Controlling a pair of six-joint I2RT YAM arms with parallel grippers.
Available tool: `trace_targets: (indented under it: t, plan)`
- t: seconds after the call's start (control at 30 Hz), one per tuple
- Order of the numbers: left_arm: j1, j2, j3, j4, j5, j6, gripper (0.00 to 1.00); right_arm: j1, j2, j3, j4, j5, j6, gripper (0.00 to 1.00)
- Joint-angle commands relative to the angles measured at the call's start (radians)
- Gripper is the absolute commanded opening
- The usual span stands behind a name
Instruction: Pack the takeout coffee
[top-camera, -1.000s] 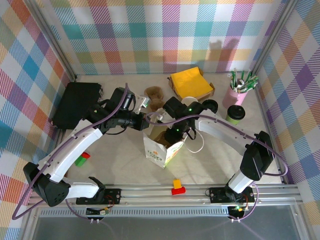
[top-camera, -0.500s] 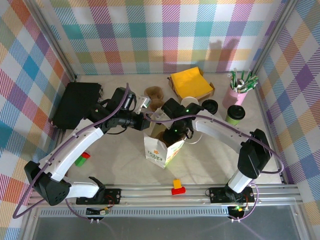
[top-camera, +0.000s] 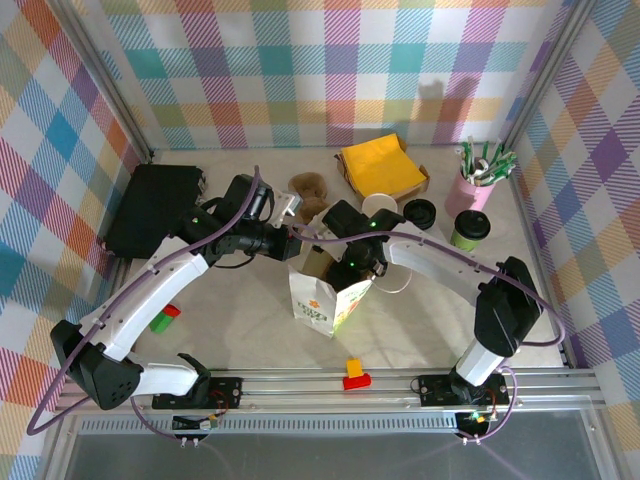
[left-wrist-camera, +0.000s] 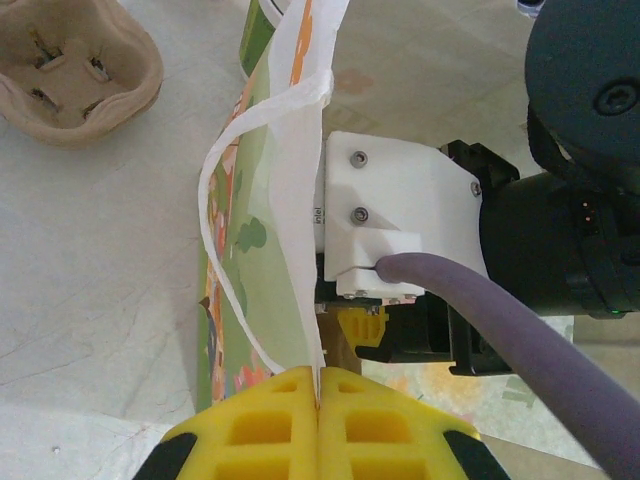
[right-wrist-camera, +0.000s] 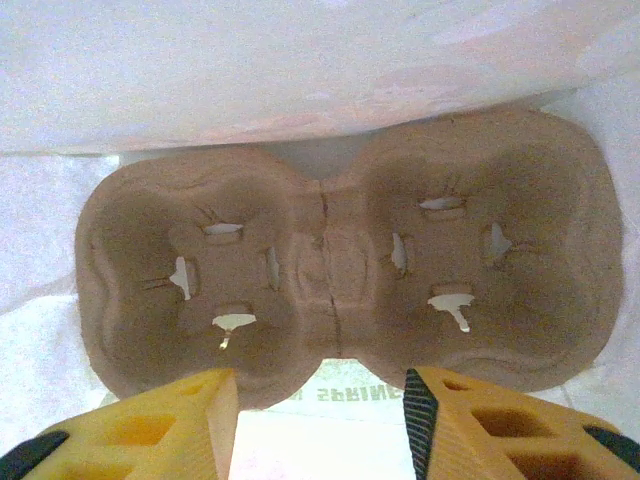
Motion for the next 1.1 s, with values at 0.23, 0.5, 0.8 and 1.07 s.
trace_targets:
  t: [0.23, 0.5, 0.8, 1.07]
  plan:
    - [-0.003, 0.017, 0.035, -0.009, -0.010, 0.010, 0.00, 0.010, 0.021, 0.011, -0.022, 0.012, 0.001, 0.58]
    - [-0.004, 0.025, 0.042, -0.020, -0.009, 0.009, 0.00, 0.010, -0.049, 0.099, -0.072, 0.005, 0.073, 0.72]
    - [-0.003, 0.012, 0.046, -0.026, -0.014, 0.000, 0.00, 0.010, -0.144, 0.219, -0.112, -0.024, 0.264, 0.82]
    - [-0.005, -0.012, 0.030, 0.001, -0.026, -0.088, 0.00, 0.009, -0.248, 0.318, -0.185, 0.086, 0.603, 0.82]
